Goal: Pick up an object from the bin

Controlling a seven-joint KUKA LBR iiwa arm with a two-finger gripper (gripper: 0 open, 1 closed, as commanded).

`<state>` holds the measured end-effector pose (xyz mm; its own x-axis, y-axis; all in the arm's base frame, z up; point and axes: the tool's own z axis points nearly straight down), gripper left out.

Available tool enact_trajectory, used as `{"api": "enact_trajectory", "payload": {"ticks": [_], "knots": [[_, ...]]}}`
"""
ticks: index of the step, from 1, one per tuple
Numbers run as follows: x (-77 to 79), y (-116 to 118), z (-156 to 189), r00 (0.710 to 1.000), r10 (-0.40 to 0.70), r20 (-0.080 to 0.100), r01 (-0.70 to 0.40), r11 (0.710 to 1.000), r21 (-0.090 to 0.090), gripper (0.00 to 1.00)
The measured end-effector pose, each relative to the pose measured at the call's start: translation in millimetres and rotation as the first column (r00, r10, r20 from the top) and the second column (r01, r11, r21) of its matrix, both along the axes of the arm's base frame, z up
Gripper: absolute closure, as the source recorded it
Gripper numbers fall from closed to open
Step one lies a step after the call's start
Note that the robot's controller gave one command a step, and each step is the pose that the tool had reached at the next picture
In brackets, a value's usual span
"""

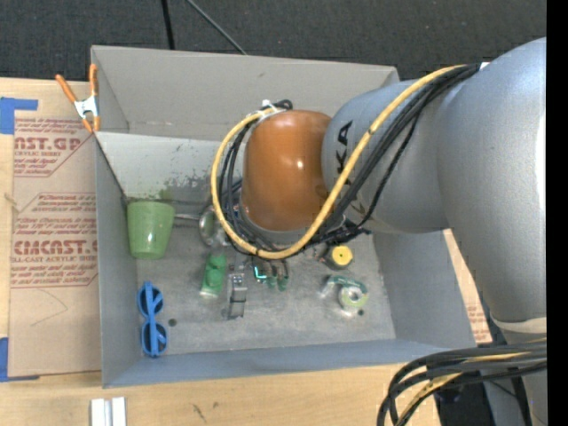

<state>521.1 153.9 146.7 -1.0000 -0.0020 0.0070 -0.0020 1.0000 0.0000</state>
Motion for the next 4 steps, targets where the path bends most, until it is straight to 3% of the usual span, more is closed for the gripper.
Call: {"api": "enact_trajectory", "payload": {"ticks": [1, 2, 3, 4], "knots": [[43.1, -30.1, -77.2, 0.962, 0.274, 0.011, -0.274, 0.962, 0.001, 0.00], [62.3, -7.4, -76.6, 0.763, 0.647, 0.012, -0.647, 0.763, 0.000, 0.00], [62.4, -7.6, -76.0, 0.764, 0.645, 0.012, -0.645, 0.764, 0.001, 1.00], [27.8, -36.4, 70.3, 0.798, 0.603, 0.016, -0.603, 0.798, -0.004, 1.00]]}}
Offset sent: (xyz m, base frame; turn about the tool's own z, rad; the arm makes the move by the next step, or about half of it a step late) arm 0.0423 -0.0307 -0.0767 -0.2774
